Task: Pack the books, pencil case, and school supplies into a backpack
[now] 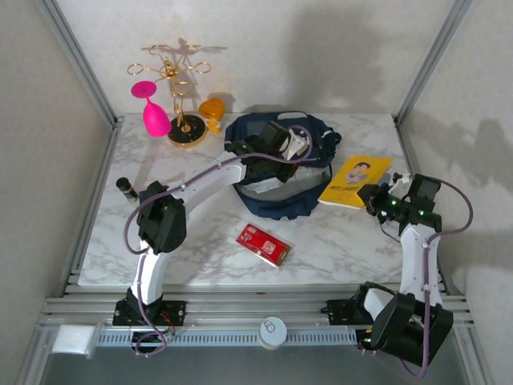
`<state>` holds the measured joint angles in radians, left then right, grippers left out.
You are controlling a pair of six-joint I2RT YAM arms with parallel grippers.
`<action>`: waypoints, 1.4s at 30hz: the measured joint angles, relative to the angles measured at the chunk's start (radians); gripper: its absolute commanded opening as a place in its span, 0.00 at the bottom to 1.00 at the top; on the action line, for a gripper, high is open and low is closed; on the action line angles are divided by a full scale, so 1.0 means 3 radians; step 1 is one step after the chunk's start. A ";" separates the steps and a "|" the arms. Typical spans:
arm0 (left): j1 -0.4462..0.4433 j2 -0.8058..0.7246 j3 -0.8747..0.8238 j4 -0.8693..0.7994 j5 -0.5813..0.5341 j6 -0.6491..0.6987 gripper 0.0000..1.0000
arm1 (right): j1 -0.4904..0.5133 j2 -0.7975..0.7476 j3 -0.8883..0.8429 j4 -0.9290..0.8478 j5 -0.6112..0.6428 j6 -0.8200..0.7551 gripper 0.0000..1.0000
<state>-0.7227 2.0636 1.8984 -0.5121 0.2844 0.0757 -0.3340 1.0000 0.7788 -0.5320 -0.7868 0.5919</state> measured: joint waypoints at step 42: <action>-0.0017 -0.0474 -0.0014 0.0500 -0.0415 -0.0181 0.00 | 0.2079 0.1680 0.0769 0.0771 0.1780 0.0055 0.50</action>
<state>-0.7277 1.9213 1.8942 -0.3622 0.1600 0.0216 0.2897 1.5040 1.0096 -0.3008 -0.2527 0.6083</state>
